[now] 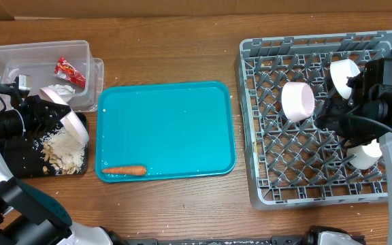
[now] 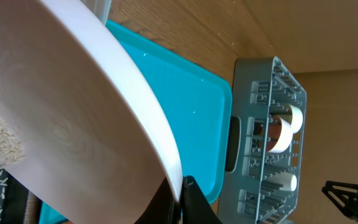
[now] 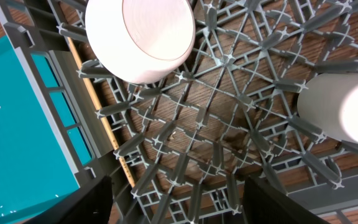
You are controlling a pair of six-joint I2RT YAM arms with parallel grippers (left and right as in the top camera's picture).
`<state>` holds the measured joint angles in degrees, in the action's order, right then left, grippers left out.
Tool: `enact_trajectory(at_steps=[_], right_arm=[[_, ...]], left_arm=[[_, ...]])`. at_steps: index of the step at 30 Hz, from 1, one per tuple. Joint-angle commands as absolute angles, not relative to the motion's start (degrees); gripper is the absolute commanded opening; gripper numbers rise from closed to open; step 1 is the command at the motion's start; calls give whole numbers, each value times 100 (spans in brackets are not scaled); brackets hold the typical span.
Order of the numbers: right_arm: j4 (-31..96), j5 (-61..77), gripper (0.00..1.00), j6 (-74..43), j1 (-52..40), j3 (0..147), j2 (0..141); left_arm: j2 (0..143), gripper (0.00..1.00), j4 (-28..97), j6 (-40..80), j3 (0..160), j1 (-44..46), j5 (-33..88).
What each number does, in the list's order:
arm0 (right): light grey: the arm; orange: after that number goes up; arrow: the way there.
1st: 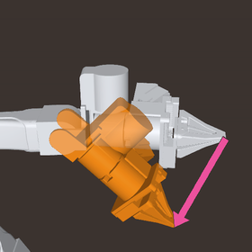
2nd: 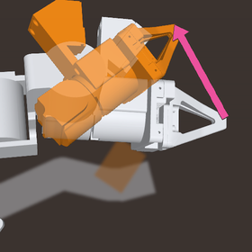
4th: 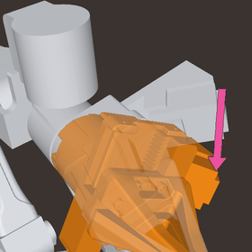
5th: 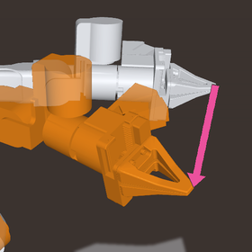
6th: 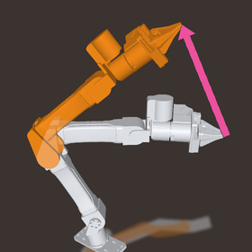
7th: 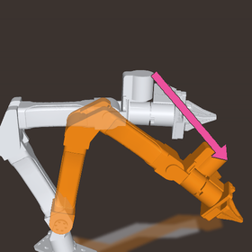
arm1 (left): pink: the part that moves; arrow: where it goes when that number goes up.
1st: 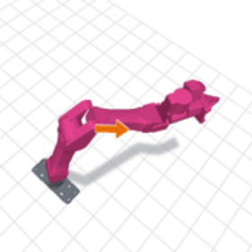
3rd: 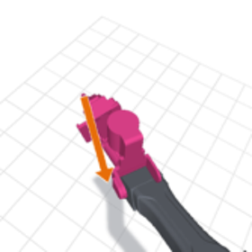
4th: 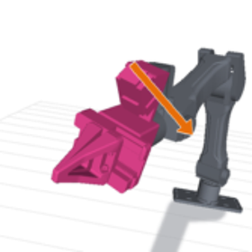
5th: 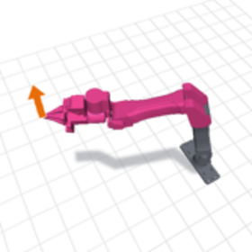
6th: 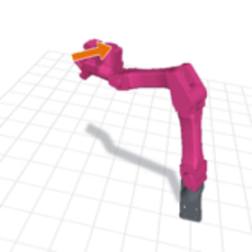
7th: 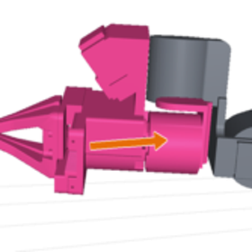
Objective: Sort waste into correct bins and load items into the dishwasher
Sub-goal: 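Tilt the plate to dump rice and peanuts onto the black tray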
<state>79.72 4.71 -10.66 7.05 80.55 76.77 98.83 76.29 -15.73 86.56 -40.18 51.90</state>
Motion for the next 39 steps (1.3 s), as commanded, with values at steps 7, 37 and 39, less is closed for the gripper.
enact_trajectory(at_steps=[7,37,39], right_arm=[[7964,519,69,-1041,716,8058,7664],[7961,521,69,-1044,716,8060,7664],[7961,521,70,-1044,716,8058,7664]], left_arm=[[9937,4,7627,-1802,8779,-4064,5343],[9935,4,8180,-1848,8781,-4158,5553],[9907,4,8254,-1892,8781,-3839,5511]])
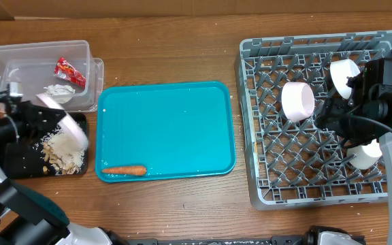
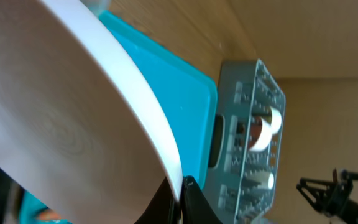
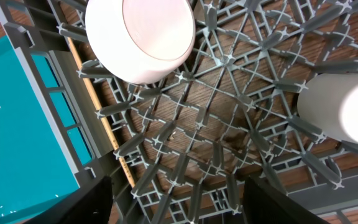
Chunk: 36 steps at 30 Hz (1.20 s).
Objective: Sort waste into correct bins and load items into the dishwasher
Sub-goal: 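Tilt the plate to dump rice and peanuts onto the black tray, then set the empty plate back on the blue tray and open the left gripper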
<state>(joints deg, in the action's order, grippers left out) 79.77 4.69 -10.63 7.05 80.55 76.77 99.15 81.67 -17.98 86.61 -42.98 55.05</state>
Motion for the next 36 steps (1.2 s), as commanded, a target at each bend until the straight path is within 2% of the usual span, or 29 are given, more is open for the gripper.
enact_trajectory(at_steps=[1,9,12,19,23,29,35,36], right_arm=[[7961,521,70,-1044,716,8060,7664],[7915,523,70,-1044,716,8058,7664],[7924,523,70,-1044,716,8060,7664],[7948,526,70,-1044,714,8058,7664],[7957,523,70,-1044,714,8058,7664],[7983,523,71,-1044,714,8060,7664],[7942,523,74,-1044,714,8058,7664],[7931,523,75,-1044,714,8060,7664]], left_arm=[[9891,4,8274,-1911,8781,-3669,5483],[9872,4,7797,-1490,8781,-1323,4493],[9977,4,6862,-73,8779,285,2805],[10512,4,6121,1210,8779,2029,1039],[10947,4,5911,1341,8779,2547,591],[11021,4,5937,1435,8825,2681,432],[10700,20,6331,1328,9247,2585,403],[10617,29,6405,1330,9338,2554,403]])
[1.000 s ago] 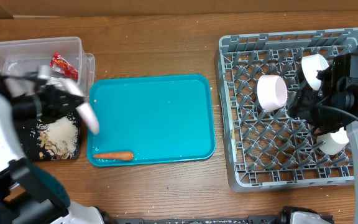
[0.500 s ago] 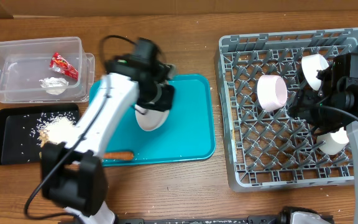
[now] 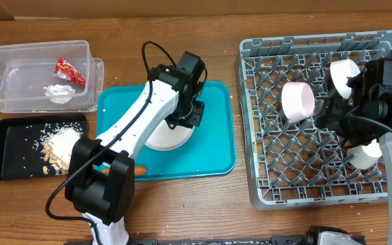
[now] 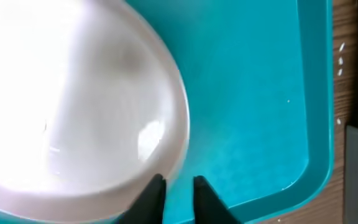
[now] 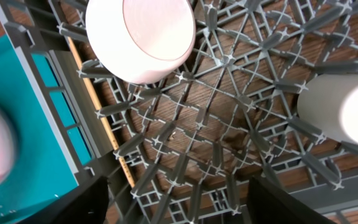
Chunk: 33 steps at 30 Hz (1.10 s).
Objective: Sort waste into correct bins and load items into the dishwasher
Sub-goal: 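Set the empty plate back on the blue tray and open the left gripper, then grasp the white plate's rim on the blue tray with the right gripper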
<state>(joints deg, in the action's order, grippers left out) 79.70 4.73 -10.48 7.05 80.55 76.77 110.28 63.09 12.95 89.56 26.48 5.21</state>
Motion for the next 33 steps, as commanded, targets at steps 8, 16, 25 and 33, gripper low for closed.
enact_trajectory(at_steps=[8,16,25,33], right_arm=[[7730,735,75,-1033,714,8060,7664],[6796,2309,75,-696,202,8060,7664],[5957,2012,78,-749,-1835,8060,8134],[5419,1911,75,-1083,-2926,8060,9507]], left_arm=[[9902,60,7148,1422,9620,2163,259],[9017,61,8106,1712,9620,687,99],[8761,64,8755,1955,9577,-1267,93],[8761,74,8774,1951,9327,-1883,89]])
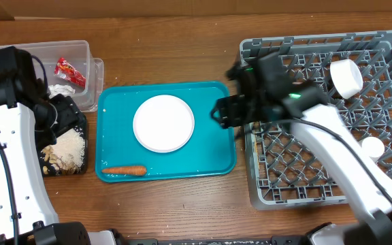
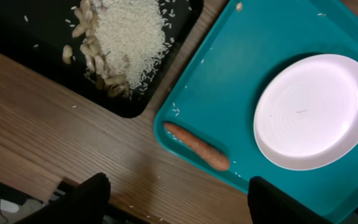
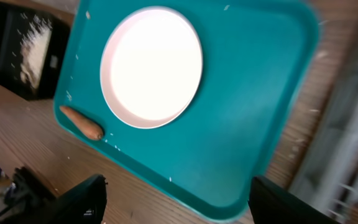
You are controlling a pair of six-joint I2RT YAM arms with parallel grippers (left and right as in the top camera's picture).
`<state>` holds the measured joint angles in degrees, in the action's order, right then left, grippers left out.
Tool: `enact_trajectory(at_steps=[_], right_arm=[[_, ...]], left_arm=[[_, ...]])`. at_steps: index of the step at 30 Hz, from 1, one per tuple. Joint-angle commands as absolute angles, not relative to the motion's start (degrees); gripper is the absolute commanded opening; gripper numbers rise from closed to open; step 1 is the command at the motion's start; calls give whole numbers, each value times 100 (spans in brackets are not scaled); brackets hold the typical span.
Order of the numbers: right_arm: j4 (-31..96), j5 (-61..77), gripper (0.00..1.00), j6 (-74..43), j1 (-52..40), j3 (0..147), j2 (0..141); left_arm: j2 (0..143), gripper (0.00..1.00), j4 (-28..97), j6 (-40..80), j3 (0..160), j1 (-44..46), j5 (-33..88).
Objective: Sort waste into correct bins and load items into the dishwasher
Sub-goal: 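Grasp the white plate's rim on the blue tray with the right gripper, then lift the plate and carry it to the rack's upper right with right gripper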
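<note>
A white plate point(image 1: 163, 122) lies empty and flat on the teal tray point(image 1: 213, 146), also seen in the left wrist view point(image 2: 308, 111) and the right wrist view point(image 3: 152, 65). A carrot point(image 1: 125, 170) lies at the tray's front left corner. My left gripper point(image 1: 61, 114) hangs open over the black tray point(image 1: 19, 163), nothing between its fingers point(image 2: 87, 200). My right gripper point(image 1: 223, 112) is open above the teal tray's right edge, its fingers point(image 3: 82, 198) empty. Rice and scraps point(image 2: 126, 34) fill the black tray.
A clear bin point(image 1: 19, 58) at the back left holds a red wrapper point(image 1: 68, 70) and white paper. The grey dish rack point(image 1: 264, 194) on the right holds white cups point(image 1: 346, 76). My right arm crosses the rack's left part.
My left gripper has left the plate on the teal tray and now hangs open over the black tray. My right arm has moved from over the rack to the teal tray's right edge.
My left gripper held the plate tilted over the black tray with rice sliding off, then still tilted there and bare. Then it had the plate down on the teal tray. Now the plate lies free and both grippers are open, the right one near the tray.
</note>
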<state>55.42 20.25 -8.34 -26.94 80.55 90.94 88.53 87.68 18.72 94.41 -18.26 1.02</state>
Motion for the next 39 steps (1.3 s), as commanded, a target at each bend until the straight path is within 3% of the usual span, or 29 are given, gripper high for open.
enact_trajectory(at_steps=[1,15,22,25,28,30,33,39], right_arm=[[5325,1911,74,-1170,-3026,8060,9738],[4062,1393,61,-2126,-3645,8060,11448],[3590,882,46,-2692,-3693,8060,11920],[3487,884,35,-2707,-3693,8060,11987],[3389,888,16,-2707,-3691,8060,11987],[3376,904,9,-2707,-3691,8060,11987],[3369,908,4,-2705,-3691,8060,11987],[3529,902,4,-2663,-3629,8079,11955]], left_arm=[[8761,75,8761,1949,9299,-1883,89],[8761,79,8482,1951,8748,-1872,108],[8761,79,8482,1949,8735,-1872,106],[8764,79,8479,1951,8735,-1872,108],[8764,79,8473,1951,8735,-1872,106],[8764,79,8473,1951,8735,-1872,106],[8764,79,8473,1951,8735,-1872,106],[8764,79,8468,1951,8735,-1872,106]])
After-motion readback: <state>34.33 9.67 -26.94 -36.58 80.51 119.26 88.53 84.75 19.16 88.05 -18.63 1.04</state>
